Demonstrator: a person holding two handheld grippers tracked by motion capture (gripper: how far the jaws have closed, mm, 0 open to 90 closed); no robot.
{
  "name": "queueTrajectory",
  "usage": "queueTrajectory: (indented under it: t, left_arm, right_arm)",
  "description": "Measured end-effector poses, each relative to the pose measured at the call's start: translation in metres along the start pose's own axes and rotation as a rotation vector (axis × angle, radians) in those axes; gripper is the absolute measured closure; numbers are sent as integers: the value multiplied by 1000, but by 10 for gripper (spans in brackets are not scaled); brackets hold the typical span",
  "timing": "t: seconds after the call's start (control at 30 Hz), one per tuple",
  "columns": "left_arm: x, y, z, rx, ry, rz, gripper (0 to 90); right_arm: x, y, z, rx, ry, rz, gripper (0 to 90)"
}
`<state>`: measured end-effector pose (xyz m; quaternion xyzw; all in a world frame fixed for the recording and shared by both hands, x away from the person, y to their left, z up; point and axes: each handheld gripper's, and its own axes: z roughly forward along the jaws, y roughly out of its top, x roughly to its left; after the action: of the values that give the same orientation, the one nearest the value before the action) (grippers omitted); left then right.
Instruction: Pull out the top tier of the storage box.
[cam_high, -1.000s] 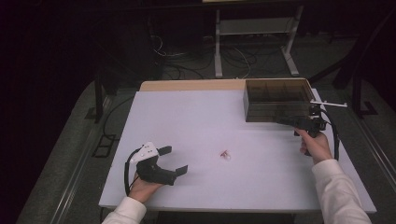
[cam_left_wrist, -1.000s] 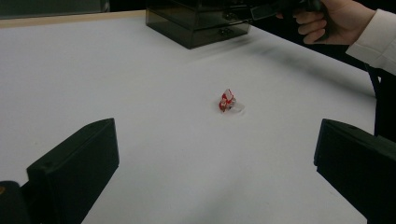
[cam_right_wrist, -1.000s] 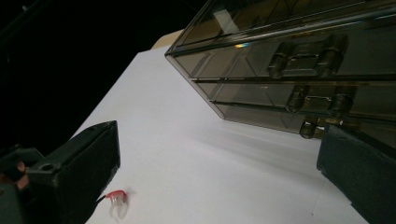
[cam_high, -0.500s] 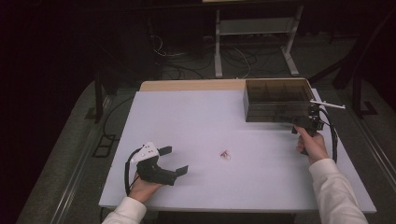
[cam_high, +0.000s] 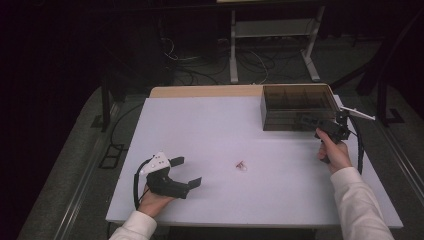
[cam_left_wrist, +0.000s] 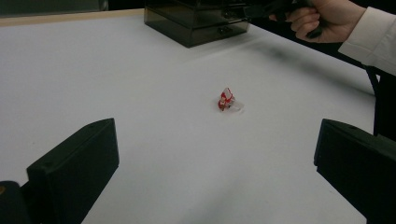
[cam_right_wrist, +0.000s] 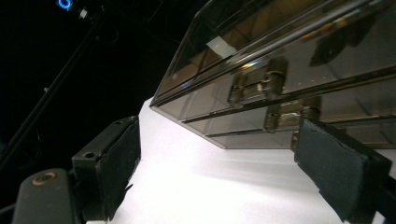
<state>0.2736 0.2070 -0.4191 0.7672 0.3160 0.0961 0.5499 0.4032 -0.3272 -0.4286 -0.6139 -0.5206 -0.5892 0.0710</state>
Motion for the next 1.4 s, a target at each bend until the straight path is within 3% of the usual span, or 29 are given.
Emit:
queueTrajectory:
  t: [0.33,0.73,0.97,1.4]
  left_arm:
    - [0,0,1,2,-2,1,0]
    - [0,0,1,2,-3,0,0]
    - [0,0,1,4,-4,2,0]
    - [0,0,1,5,-5,2,0]
  right_arm:
    - [-5,1,0,-32,3,72,229]
    - [-13,2,2,-47,-32,172,363]
    - [-15,3,1,-81,8,227,504]
    - [-17,3,4,-98,-9,276,665]
